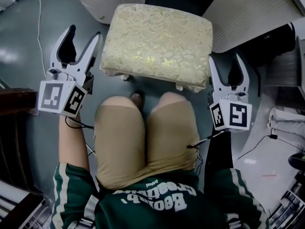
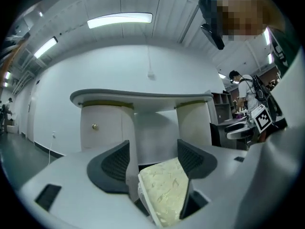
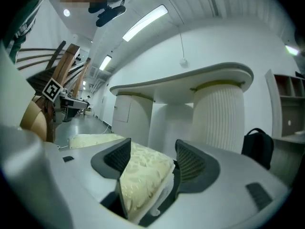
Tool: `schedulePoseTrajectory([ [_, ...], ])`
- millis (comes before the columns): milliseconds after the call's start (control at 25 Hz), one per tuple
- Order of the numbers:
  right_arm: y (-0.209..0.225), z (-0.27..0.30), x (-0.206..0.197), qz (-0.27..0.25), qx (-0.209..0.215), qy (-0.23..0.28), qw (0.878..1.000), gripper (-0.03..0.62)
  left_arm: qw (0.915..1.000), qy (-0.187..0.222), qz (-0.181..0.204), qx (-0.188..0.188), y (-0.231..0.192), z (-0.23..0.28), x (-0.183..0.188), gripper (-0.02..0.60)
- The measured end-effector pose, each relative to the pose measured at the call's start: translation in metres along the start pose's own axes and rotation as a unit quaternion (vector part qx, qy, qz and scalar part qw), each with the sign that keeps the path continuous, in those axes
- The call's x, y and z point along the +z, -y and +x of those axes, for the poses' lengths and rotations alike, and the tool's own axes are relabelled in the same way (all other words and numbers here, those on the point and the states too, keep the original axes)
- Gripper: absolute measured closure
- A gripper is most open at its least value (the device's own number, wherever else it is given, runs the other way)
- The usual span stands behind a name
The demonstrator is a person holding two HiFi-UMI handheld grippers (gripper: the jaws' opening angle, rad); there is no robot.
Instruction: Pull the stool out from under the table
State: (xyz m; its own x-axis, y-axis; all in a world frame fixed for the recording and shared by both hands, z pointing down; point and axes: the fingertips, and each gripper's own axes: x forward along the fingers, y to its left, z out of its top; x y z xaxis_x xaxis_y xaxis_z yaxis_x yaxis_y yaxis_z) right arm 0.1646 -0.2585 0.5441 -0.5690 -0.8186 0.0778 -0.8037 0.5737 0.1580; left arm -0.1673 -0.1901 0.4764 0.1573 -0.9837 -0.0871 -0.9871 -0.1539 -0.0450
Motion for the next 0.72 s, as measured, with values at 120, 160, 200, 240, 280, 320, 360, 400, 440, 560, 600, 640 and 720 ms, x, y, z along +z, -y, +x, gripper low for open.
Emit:
schedulePoseTrajectory([
  [120, -0.01, 0.02, 0.027, -0.004, 0.003, 0.022, 1.0, 0.279, 0.9998, 0.014, 0.01, -0.01, 0.021, 0.017, 0.021, 0.244],
  [160, -0.014, 0.025, 0.035, -0.005, 0.005, 0.028, 1.0, 0.279, 0.9997, 0.02, 0.006, -0.013, 0.027, 0.022, 0.027, 0.244],
  [200, -0.017, 0.03, 0.042, -0.005, 0.007, 0.035, 0.999, 0.281, 0.9995, 0.027, -0.002, -0.017, 0.033, 0.028, 0.032, 0.244],
  [240, -0.021, 0.034, 0.047, -0.005, 0.01, 0.041, 0.999, 0.283, 0.9991, 0.035, -0.011, -0.021, 0.04, 0.033, 0.039, 0.244],
  [280, -0.025, 0.038, 0.052, -0.004, 0.013, 0.046, 0.999, 0.283, 0.9987, 0.042, -0.015, -0.024, 0.046, 0.038, 0.045, 0.244],
  [320, -0.028, 0.042, 0.056, -0.004, 0.016, 0.049, 0.999, 0.283, 0.9984, 0.048, -0.013, -0.026, 0.051, 0.042, 0.05, 0.244],
  [360, -0.031, 0.044, 0.059, -0.003, 0.018, 0.052, 0.998, 0.283, 0.9983, 0.051, -0.004, -0.026, 0.056, 0.045, 0.053, 0.244],
  [400, -0.033, 0.046, 0.061, -0.002, 0.02, 0.054, 0.998, 0.283, 0.9984, 0.051, 0.005, -0.024, 0.059, 0.047, 0.054, 0.244],
  [440, -0.035, 0.047, 0.062, -0.002, 0.022, 0.054, 0.998, 0.283, 0.9985, 0.049, 0.009, -0.023, 0.061, 0.048, 0.052, 0.244],
  [560, -0.039, 0.048, 0.061, -0.002, 0.022, 0.052, 0.998, 0.288, 0.9991, 0.031, 0.011, -0.028, 0.064, 0.05, 0.044, 0.243],
  [600, -0.038, 0.047, 0.062, -0.002, 0.02, 0.055, 0.998, 0.295, 0.9991, 0.029, 0.011, -0.03, 0.065, 0.05, 0.043, 0.244],
  [640, -0.037, 0.045, 0.063, -0.003, 0.015, 0.061, 0.998, 0.316, 0.999, 0.031, 0.011, -0.029, 0.065, 0.05, 0.044, 0.245],
  [720, -0.031, 0.041, 0.068, -0.008, -0.001, 0.077, 0.997, 0.484, 0.9988, 0.045, 0.013, -0.015, 0.062, 0.048, 0.047, 0.368],
])
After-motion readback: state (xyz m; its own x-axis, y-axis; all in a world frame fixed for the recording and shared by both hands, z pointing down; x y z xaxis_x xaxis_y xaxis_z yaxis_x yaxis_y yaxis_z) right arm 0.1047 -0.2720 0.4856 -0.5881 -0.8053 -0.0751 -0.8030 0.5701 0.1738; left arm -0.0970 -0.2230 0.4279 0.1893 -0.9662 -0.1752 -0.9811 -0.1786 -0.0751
